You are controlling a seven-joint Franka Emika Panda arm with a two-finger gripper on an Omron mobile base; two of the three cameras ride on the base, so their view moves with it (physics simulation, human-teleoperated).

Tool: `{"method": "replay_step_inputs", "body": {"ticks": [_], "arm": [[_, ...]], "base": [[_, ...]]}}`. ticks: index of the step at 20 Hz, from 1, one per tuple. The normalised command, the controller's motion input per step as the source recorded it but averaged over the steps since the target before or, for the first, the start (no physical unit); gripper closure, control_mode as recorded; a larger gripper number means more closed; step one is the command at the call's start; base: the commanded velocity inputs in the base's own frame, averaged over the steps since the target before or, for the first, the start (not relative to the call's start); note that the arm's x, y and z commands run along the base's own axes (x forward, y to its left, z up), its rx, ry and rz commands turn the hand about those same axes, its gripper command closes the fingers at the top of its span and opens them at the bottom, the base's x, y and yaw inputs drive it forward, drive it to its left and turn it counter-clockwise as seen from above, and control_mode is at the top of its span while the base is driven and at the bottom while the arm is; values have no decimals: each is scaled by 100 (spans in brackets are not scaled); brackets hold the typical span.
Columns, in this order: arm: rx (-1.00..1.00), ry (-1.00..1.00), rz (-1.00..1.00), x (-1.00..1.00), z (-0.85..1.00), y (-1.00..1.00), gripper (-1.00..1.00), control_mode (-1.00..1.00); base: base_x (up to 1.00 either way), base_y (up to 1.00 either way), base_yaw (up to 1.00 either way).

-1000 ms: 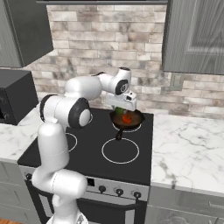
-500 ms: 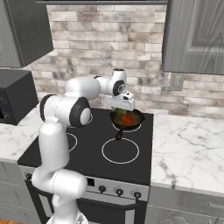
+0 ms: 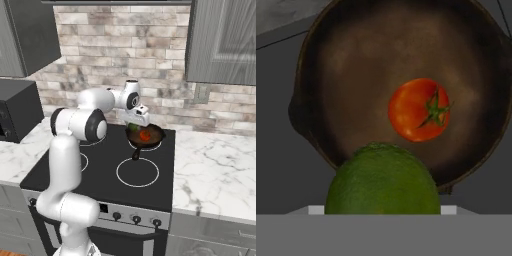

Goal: Put the lime and tomato in the pan. Then turn on the rear right burner and set the heat to medium.

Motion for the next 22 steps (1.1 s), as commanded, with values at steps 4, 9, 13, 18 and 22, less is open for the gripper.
{"method": "replay_step_inputs", "body": {"ticks": [4, 9, 13, 18, 22], "arm": [[-1, 1, -5, 45, -3, 4, 100, -100], [0, 0, 0, 15, -2, -13, 100, -100], [0, 1, 0, 3, -13, -20, 100, -100], [0, 0, 0, 0, -25, -9, 100, -100], [0, 0, 0, 0, -36, 0, 100, -100]], "base": [[0, 0, 0], [0, 0, 0], [0, 0, 0], [0, 0, 0], [0, 0, 0]]}}
